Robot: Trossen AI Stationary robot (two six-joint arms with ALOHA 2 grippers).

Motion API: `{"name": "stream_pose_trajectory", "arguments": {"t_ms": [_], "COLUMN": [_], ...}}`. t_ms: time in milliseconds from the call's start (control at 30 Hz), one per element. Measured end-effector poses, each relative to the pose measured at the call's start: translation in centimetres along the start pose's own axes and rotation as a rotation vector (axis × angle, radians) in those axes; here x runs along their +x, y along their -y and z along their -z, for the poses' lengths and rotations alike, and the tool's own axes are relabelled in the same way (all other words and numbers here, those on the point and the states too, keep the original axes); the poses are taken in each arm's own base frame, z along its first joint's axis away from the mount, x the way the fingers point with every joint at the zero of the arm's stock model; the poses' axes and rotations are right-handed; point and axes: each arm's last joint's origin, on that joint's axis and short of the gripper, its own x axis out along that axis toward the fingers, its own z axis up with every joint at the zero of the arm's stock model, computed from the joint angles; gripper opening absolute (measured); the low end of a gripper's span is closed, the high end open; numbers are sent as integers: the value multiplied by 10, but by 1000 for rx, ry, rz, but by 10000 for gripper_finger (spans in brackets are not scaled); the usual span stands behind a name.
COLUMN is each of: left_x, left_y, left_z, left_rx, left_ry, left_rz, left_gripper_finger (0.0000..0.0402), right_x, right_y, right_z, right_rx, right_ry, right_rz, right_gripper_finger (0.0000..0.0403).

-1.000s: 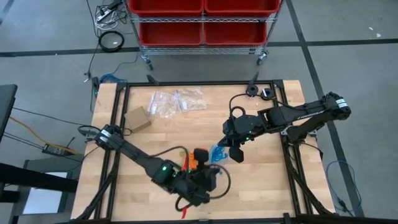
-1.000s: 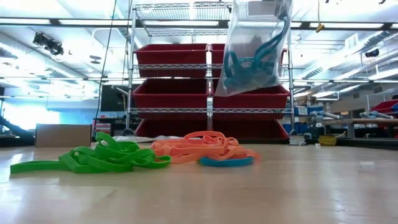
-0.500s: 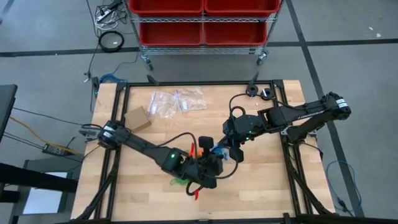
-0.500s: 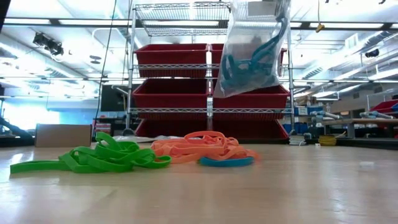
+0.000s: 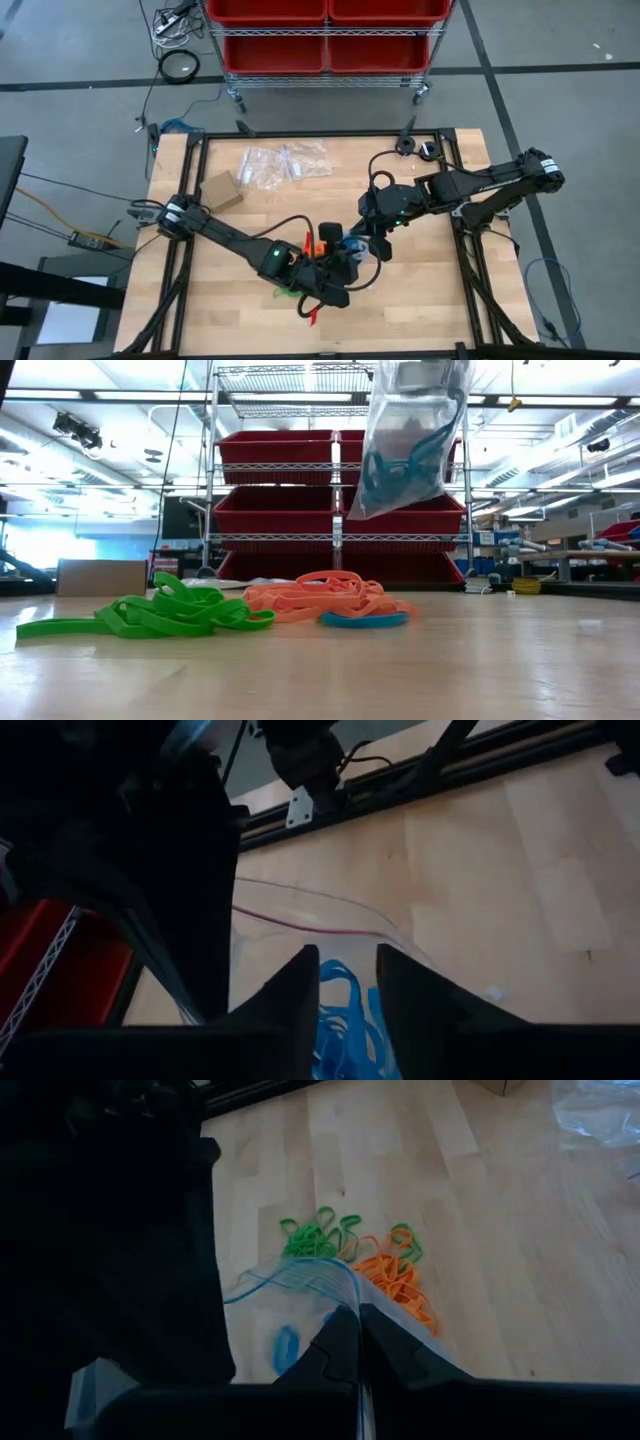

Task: Sort rubber bands
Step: Put the blue rubber band into the transparent zip bag

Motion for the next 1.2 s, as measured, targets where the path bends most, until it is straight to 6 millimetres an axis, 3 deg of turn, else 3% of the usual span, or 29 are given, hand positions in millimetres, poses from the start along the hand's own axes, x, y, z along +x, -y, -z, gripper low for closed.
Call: {"name": "stream_pose_trajectory", "arguments": {"t_ms": [267,400,567,733,867,1033,1200], "left_x": [-22,-43,-54,-45,-26,3,27], "left_y": [14,39,77,105,118,116,102], "left_z": [-7,1,28,61,97,136,161], "left_rx": [-25,-13,-30,-116,-163,-243,-238], "left_ry": [22,6,-29,-14,-36,-81,-117], "left_rz": [61,142,197,218,244,330,290], "left_gripper_finger": [153,150,147,147,147,147,147], "right_x": [0,0,0,0,-1,-9,-21], "right_y": [0,2,3,11,20,27,30], "right_z": [1,4,3,0,-4,-9,-12], "right_rx": [0,-1,-1,15,36,51,53], "right_ry": [-11,-37,-27,-5,9,50,89], "right_rz": [5,16,46,101,127,131,113], "right_gripper_finger": [0,0,0,0,0,0,0]}}
